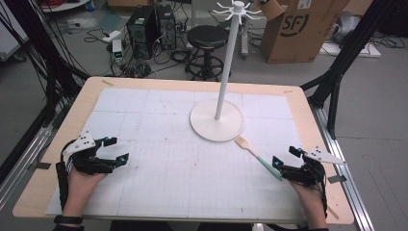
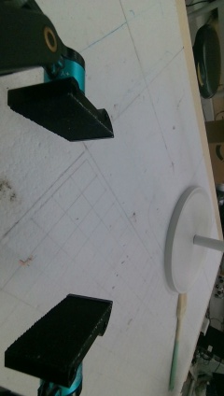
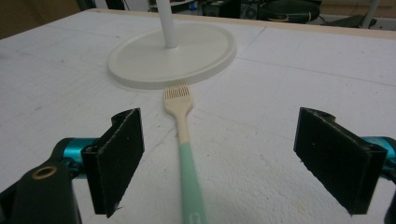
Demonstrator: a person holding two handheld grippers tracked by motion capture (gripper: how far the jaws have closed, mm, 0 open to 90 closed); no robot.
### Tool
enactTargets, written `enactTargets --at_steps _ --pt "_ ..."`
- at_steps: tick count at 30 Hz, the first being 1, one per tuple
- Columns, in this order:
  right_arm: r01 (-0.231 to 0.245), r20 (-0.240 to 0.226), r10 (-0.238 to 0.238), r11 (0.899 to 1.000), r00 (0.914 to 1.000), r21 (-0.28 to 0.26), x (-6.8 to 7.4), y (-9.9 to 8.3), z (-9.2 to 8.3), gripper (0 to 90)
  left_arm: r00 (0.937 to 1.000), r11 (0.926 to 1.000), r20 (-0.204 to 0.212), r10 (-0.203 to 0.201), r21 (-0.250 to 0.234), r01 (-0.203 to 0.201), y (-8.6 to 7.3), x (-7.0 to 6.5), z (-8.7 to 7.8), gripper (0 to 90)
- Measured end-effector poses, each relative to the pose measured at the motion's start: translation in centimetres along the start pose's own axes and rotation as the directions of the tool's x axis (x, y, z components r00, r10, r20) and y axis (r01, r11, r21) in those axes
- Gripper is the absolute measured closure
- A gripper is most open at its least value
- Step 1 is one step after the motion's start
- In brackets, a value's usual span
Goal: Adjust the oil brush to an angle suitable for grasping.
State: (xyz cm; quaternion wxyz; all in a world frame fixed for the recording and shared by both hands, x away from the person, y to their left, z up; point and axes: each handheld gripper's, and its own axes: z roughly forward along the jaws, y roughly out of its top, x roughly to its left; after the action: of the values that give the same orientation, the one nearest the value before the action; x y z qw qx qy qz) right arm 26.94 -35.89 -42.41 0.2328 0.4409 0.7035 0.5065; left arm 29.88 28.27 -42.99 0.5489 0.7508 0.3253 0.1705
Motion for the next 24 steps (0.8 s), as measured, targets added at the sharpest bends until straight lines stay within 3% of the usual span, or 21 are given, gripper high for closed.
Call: enactTargets --at_steps 9,12,24 --pt "-0.003 0.000 0.003 1.000 1.0000 -0.004 -0.4 0.0 -0.2 15.1 1.0000 0.9998 0.003 0.006 0.021 -0.006 -0.3 -0.1 0.8 15.6" --pt "-0.007 0.002 0.007 1.000 1.0000 -0.011 -0.4 0.0 -0.5 15.1 1.0000 1.0000 0.001 0.002 0.003 -0.002 -0.4 -0.1 0.6 15.6" --pt "0.006 0.005 -0.006 1.000 1.0000 0.011 -0.2 0.2 -0.1 15.1 1.0000 0.9999 0.006 0.005 0.012 -0.005 -1.0 -0.2 1.2 15.7"
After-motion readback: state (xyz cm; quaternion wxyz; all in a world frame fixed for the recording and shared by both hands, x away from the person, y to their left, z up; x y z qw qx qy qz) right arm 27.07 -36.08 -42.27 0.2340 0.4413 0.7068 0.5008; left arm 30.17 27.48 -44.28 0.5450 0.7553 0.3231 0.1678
